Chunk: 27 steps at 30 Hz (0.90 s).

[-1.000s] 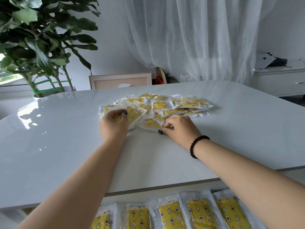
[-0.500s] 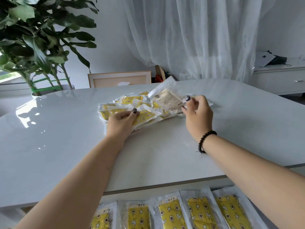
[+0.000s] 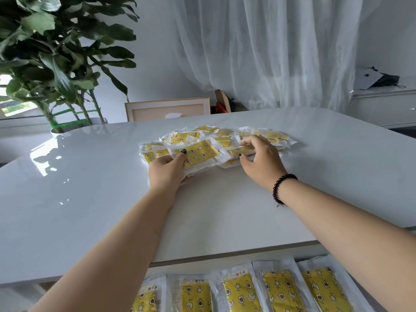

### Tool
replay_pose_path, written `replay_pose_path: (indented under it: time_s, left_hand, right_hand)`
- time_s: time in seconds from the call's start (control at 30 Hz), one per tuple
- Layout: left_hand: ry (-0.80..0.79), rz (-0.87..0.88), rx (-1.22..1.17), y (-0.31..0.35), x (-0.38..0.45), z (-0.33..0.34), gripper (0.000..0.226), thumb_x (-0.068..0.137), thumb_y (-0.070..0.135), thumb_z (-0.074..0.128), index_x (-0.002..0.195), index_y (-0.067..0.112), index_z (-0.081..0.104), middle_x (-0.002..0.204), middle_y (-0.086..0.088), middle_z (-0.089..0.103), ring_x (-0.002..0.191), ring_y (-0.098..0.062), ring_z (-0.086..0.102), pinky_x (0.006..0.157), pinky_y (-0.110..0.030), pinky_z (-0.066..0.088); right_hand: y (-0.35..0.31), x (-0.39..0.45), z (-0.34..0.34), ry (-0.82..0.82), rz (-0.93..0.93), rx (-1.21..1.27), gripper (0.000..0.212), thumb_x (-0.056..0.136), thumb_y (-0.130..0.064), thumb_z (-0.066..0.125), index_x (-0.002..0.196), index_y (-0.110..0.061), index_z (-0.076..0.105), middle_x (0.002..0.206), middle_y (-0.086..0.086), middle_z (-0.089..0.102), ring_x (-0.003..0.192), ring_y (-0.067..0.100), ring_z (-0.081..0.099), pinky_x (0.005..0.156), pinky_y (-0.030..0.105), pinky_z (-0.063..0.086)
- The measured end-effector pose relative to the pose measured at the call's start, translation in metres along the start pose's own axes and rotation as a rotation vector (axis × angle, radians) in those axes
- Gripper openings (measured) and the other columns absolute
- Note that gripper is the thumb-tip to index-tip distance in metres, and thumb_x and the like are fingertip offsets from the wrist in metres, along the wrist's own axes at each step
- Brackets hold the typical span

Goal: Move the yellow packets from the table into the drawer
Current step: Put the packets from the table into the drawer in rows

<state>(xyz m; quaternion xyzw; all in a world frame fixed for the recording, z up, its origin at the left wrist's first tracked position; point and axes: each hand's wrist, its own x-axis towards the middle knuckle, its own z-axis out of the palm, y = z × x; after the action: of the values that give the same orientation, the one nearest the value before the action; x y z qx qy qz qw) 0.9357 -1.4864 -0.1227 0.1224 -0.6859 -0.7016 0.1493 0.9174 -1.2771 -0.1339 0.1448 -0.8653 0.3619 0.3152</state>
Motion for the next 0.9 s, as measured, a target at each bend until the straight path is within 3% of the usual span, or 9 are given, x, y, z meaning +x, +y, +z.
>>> replay_pose_path:
  time_s: [0.1, 0.2, 0.3, 0.43, 0.5, 0.57, 0.67, 0.77, 0.9]
  left_hand:
    - [0.084, 0.021, 0.025, -0.003, 0.004, -0.002, 0.021, 0.083, 0.023, 0.064, 0.073, 0.004, 0.066, 0.073, -0.017, 0.068, 0.065, -0.032, 0.07, 0.067, -0.039, 0.06]
    - [0.107, 0.056, 0.052, -0.005, 0.005, -0.003, 0.026, 0.081, 0.026, 0.064, 0.074, 0.001, 0.066, 0.071, -0.017, 0.067, 0.066, -0.033, 0.071, 0.073, -0.046, 0.059]
    - [0.116, 0.064, 0.051, -0.004, 0.005, -0.003, 0.029, 0.083, 0.025, 0.065, 0.078, -0.004, 0.066, 0.066, -0.011, 0.062, 0.059, -0.028, 0.068, 0.073, -0.047, 0.059]
    - [0.117, 0.07, 0.05, -0.004, 0.005, -0.002, 0.027, 0.085, 0.023, 0.065, 0.079, -0.003, 0.066, 0.069, -0.012, 0.063, 0.058, -0.026, 0.066, 0.068, -0.04, 0.058]
    - [0.11, 0.07, 0.06, -0.005, 0.006, -0.002, 0.026, 0.084, 0.024, 0.065, 0.073, 0.0, 0.065, 0.066, -0.01, 0.063, 0.059, -0.028, 0.067, 0.069, -0.042, 0.059]
    - [0.096, 0.072, 0.099, -0.007, 0.008, -0.002, 0.026, 0.082, 0.026, 0.065, 0.067, 0.004, 0.065, 0.064, -0.008, 0.063, 0.06, -0.027, 0.064, 0.07, -0.044, 0.059]
    - [0.062, 0.107, 0.189, -0.008, 0.008, -0.002, 0.032, 0.08, 0.03, 0.063, 0.077, -0.002, 0.066, 0.063, -0.007, 0.06, 0.055, -0.02, 0.055, 0.063, -0.033, 0.052]
    - [0.008, 0.137, 0.252, -0.007, 0.004, 0.001, 0.032, 0.084, 0.032, 0.062, 0.066, 0.007, 0.057, 0.056, -0.004, 0.047, 0.038, -0.01, 0.042, 0.052, -0.023, 0.034]
    - [-0.027, 0.185, 0.299, -0.005, 0.001, 0.001, 0.047, 0.089, 0.045, 0.056, 0.059, 0.014, 0.038, 0.051, 0.002, 0.034, 0.046, -0.014, 0.03, 0.046, -0.024, 0.022]
  right_hand:
    - [0.006, 0.009, 0.004, -0.249, 0.045, -0.192, 0.047, 0.085, -0.026, 0.064, 0.129, -0.015, 0.051, 0.136, 0.001, 0.047, 0.131, 0.019, 0.037, 0.107, 0.026, 0.029]
    - [0.001, 0.012, 0.013, -0.36, 0.041, -0.342, 0.05, 0.09, -0.037, 0.054, 0.136, -0.021, 0.045, 0.141, 0.0, 0.044, 0.131, 0.02, 0.038, 0.106, 0.036, 0.036]
    - [-0.003, 0.019, 0.019, -0.303, 0.07, -0.457, 0.036, 0.093, -0.036, 0.047, 0.123, -0.018, 0.055, 0.127, 0.001, 0.054, 0.118, 0.023, 0.048, 0.09, 0.037, 0.046]
    - [-0.008, 0.023, 0.03, -0.197, -0.091, -0.599, 0.018, 0.089, -0.004, 0.047, 0.088, -0.005, 0.064, 0.099, 0.009, 0.059, 0.099, 0.03, 0.055, 0.07, 0.033, 0.043]
    - [-0.006, 0.023, 0.031, -0.043, -0.117, -0.488, 0.017, 0.089, -0.002, 0.049, 0.083, -0.001, 0.064, 0.095, 0.012, 0.059, 0.094, 0.03, 0.054, 0.069, 0.034, 0.044]
    - [-0.005, 0.022, 0.026, 0.2, -0.021, -0.247, 0.019, 0.093, -0.009, 0.047, 0.085, 0.001, 0.061, 0.094, 0.014, 0.058, 0.09, 0.029, 0.053, 0.072, 0.034, 0.042]
    - [-0.009, 0.018, 0.016, 0.402, 0.059, 0.076, 0.021, 0.092, -0.015, 0.045, 0.088, 0.001, 0.058, 0.085, 0.006, 0.054, 0.073, 0.021, 0.048, 0.067, 0.023, 0.037]
    - [-0.023, 0.005, 0.014, 0.305, -0.113, 0.152, 0.017, 0.089, -0.013, 0.051, 0.084, -0.002, 0.063, 0.08, -0.004, 0.053, 0.064, 0.007, 0.045, 0.063, 0.006, 0.036]
    - [-0.039, -0.011, 0.033, 0.014, -0.395, 0.055, 0.017, 0.085, -0.017, 0.056, 0.078, -0.006, 0.069, 0.078, 0.001, 0.062, 0.069, 0.017, 0.057, 0.063, 0.027, 0.049]
